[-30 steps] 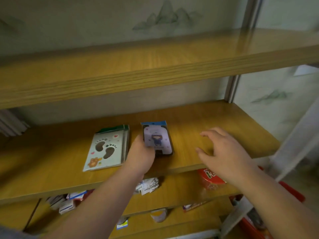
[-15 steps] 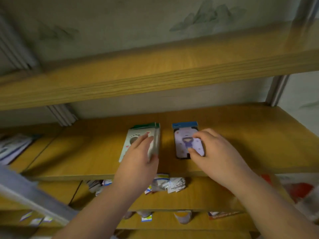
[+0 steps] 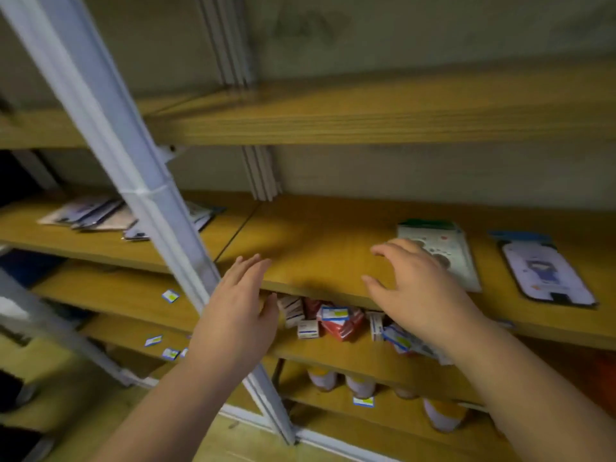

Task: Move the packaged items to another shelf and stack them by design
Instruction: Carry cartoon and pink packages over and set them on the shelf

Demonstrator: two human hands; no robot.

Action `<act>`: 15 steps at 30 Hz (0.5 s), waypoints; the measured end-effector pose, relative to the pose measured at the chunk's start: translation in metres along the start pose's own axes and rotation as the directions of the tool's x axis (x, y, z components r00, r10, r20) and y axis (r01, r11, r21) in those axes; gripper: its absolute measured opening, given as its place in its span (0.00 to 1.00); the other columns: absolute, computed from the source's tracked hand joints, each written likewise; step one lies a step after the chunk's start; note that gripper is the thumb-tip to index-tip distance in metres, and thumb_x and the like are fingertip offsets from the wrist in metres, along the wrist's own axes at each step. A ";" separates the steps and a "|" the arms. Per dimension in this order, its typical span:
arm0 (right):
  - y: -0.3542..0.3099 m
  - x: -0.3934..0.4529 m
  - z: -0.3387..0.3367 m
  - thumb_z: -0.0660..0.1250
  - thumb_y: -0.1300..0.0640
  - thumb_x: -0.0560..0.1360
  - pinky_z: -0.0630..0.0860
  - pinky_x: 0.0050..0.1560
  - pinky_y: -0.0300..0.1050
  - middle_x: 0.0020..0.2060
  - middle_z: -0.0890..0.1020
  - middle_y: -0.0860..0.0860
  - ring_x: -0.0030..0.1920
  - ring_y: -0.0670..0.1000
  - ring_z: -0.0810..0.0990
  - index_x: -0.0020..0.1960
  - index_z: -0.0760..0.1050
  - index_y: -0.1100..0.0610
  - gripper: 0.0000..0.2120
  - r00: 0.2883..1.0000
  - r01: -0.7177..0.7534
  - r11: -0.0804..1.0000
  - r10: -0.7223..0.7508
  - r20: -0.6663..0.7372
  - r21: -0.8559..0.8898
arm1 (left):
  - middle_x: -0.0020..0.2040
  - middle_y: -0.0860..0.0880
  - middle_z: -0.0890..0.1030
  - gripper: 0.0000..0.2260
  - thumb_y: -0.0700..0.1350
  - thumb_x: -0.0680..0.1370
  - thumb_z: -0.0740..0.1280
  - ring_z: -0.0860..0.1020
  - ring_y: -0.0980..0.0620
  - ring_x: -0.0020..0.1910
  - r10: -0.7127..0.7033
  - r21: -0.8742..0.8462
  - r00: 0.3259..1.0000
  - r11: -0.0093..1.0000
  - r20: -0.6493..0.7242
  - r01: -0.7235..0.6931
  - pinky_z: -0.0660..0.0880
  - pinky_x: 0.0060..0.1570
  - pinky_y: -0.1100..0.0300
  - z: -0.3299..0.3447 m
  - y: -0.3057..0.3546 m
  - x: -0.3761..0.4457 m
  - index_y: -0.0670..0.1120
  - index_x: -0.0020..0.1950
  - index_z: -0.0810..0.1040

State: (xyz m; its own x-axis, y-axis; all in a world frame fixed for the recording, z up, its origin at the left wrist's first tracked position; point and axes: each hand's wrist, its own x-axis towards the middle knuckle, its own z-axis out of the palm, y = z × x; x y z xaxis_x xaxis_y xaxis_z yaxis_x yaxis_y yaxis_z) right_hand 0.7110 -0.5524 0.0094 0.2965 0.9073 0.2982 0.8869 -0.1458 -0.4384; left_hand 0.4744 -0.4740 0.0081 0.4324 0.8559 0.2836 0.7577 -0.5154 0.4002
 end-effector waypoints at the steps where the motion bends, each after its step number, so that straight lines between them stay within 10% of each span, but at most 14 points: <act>1: -0.021 0.003 0.010 0.65 0.42 0.78 0.70 0.63 0.45 0.66 0.73 0.45 0.66 0.48 0.73 0.72 0.70 0.49 0.25 1.000 0.013 1.000 -0.013 0.003 -0.002 | 0.79 0.51 0.65 0.25 0.46 0.81 0.66 0.57 0.52 0.80 -0.003 -0.003 1.000 1.000 -0.010 0.003 0.57 0.75 0.58 -0.009 -0.018 -0.005 0.47 0.78 0.66; 15: -0.286 0.021 0.151 0.65 0.43 0.77 0.69 0.62 0.38 0.62 0.75 0.41 0.63 0.43 0.73 0.69 0.73 0.46 0.22 0.982 0.167 0.984 -0.171 0.081 0.059 | 0.74 0.56 0.70 0.26 0.53 0.79 0.65 0.77 0.51 0.62 -0.173 -0.082 0.976 0.983 -0.131 0.163 0.75 0.59 0.55 -0.143 -0.281 -0.043 0.55 0.77 0.66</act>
State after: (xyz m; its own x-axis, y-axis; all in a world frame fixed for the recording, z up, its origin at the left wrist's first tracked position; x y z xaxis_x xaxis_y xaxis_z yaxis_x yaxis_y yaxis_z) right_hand 0.4106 -0.4319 0.0132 0.1106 0.9477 0.2995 0.9015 0.0312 -0.4317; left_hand 0.1725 -0.3721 0.0083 0.2269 0.9193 0.3216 0.7753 -0.3703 0.5116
